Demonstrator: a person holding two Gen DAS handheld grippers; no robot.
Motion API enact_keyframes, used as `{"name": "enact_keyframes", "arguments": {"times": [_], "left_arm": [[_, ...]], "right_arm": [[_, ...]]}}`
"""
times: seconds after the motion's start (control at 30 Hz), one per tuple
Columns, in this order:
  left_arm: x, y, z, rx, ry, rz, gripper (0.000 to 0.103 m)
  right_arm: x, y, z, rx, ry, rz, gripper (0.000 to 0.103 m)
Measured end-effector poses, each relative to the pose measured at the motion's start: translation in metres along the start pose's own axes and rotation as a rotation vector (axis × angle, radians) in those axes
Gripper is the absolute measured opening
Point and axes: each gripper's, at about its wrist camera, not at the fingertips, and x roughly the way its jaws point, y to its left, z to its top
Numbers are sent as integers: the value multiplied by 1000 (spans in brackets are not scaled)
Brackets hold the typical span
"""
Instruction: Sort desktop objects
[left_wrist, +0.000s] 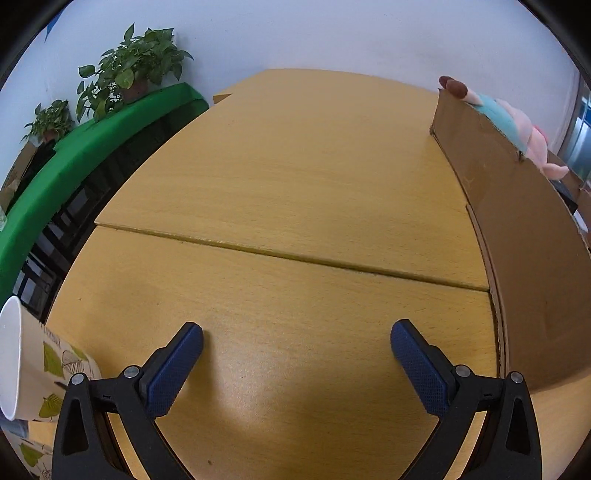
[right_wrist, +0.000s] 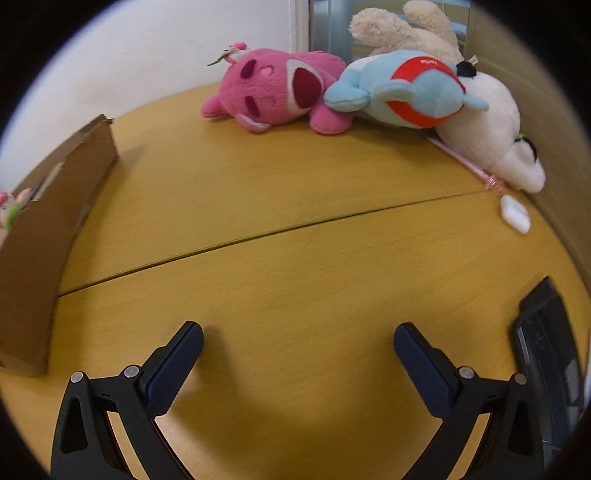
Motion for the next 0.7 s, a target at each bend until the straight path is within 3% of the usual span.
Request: {"name": "enact_keyframes", "arguments": {"times": [0.7], "left_arm": [[6, 4, 19, 0, -10, -7, 103]], "right_arm": [[23, -23, 30, 14, 4, 0, 103]]}}
